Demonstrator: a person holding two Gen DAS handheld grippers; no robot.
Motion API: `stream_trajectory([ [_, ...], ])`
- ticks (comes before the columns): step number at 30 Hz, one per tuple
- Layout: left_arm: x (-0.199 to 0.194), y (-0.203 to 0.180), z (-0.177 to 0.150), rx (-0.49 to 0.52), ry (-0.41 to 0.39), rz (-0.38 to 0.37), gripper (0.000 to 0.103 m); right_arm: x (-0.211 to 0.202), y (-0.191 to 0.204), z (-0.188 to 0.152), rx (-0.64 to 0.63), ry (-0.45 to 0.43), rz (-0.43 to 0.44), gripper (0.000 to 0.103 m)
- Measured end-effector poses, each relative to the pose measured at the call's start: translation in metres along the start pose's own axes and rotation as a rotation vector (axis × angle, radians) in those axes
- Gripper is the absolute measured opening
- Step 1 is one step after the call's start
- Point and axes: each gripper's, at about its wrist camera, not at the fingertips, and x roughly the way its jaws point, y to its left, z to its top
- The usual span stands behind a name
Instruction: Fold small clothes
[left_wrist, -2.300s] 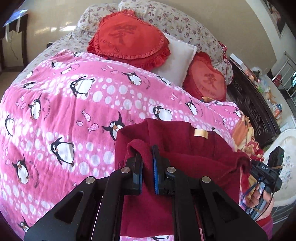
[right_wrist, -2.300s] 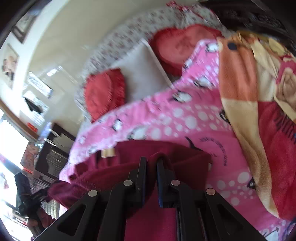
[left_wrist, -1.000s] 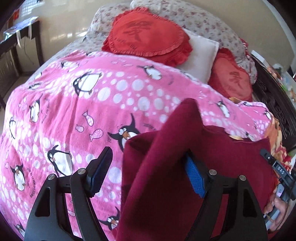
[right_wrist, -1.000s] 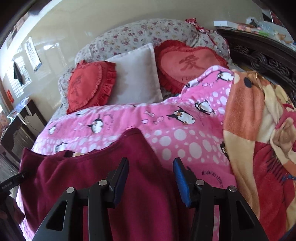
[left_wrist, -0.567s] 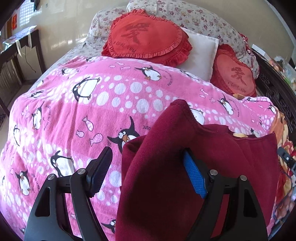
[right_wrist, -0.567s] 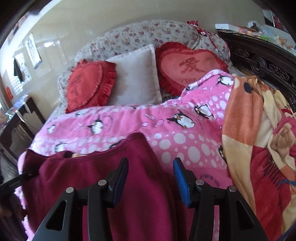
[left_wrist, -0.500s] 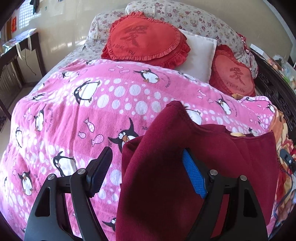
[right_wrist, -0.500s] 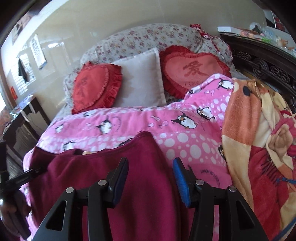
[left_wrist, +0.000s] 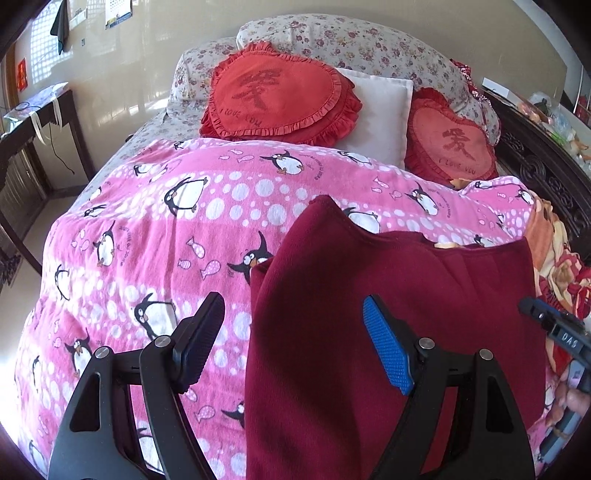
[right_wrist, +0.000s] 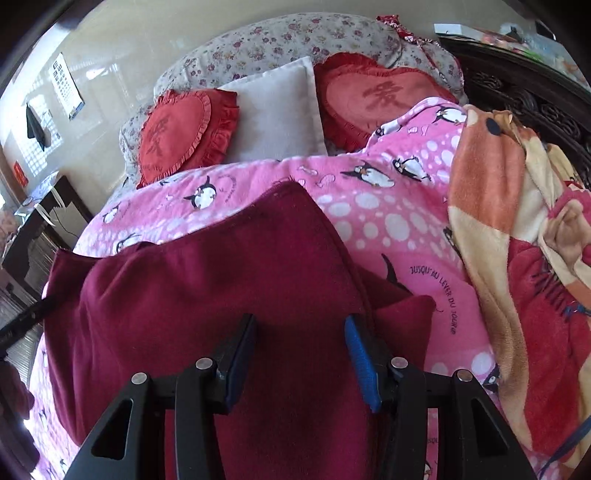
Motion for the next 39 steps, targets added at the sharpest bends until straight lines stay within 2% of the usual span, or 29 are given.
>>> stream_trajectory([
  [7, -0.012, 0.016, -0.029, -0.036, 0.028, -0.023, 0.079, -0.024, 0.047, 0.0, -0.098, -0.029, 0.161, 0.049],
  [10, -0.018, 0.027, -0.045, -0.057, 0.031, -0.024, 0.079, -0.014, 0.079, 0.006, -0.132, -0.002, 0.26, 0.051],
  [14, -0.016, 0.038, -0.063, -0.073, 0.056, -0.018, 0.079, 0.003, 0.129, 0.013, -0.202, 0.013, 0.31, 0.052],
  [16, -0.008, 0.042, -0.07, -0.075, 0.081, 0.001, 0.079, 0.02, 0.156, 0.014, -0.236, 0.045, 0.332, 0.052],
  [19, 0.004, 0.052, -0.078, -0.121, 0.124, -0.014, 0.079, 0.054, 0.185, 0.019, -0.205, 0.126, 0.394, 0.052],
  [23, 0.005, 0.055, -0.081, -0.136, 0.125, -0.036, 0.079, 0.08, 0.204, 0.027, -0.122, 0.213, 0.379, 0.052],
  [25, 0.005, 0.055, -0.081, -0.131, 0.123, -0.044, 0.079, 0.074, 0.208, 0.033, -0.08, 0.207, 0.418, 0.052],
  [26, 0.005, 0.056, -0.081, -0.13, 0.122, -0.047, 0.079, 0.069, 0.212, 0.034, -0.069, 0.197, 0.444, 0.056],
  [27, 0.005, 0.056, -0.081, -0.13, 0.121, -0.05, 0.079, 0.064, 0.217, 0.035, -0.072, 0.184, 0.454, 0.063],
  [28, 0.006, 0.056, -0.081, -0.133, 0.122, -0.054, 0.079, 0.06, 0.224, 0.035, -0.084, 0.17, 0.453, 0.065],
  [31, 0.006, 0.058, -0.081, -0.145, 0.121, -0.065, 0.079, 0.059, 0.249, 0.034, -0.156, 0.155, 0.442, 0.065],
  [33, 0.005, 0.058, -0.082, -0.148, 0.119, -0.067, 0.079, 0.069, 0.263, 0.031, -0.207, 0.168, 0.384, 0.065],
  [34, 0.004, 0.058, -0.082, -0.146, 0.118, -0.067, 0.079, 0.076, 0.267, 0.029, -0.228, 0.179, 0.344, 0.064],
  [35, 0.003, 0.058, -0.082, -0.143, 0.117, -0.064, 0.079, 0.083, 0.269, 0.027, -0.24, 0.187, 0.308, 0.05],
  [36, 0.002, 0.059, -0.082, -0.142, 0.115, -0.063, 0.079, 0.089, 0.271, 0.027, -0.246, 0.19, 0.284, 0.031],
  [39, 0.001, 0.061, -0.082, -0.138, 0.111, -0.065, 0.079, 0.093, 0.269, 0.03, -0.226, 0.171, 0.306, 0.012],
])
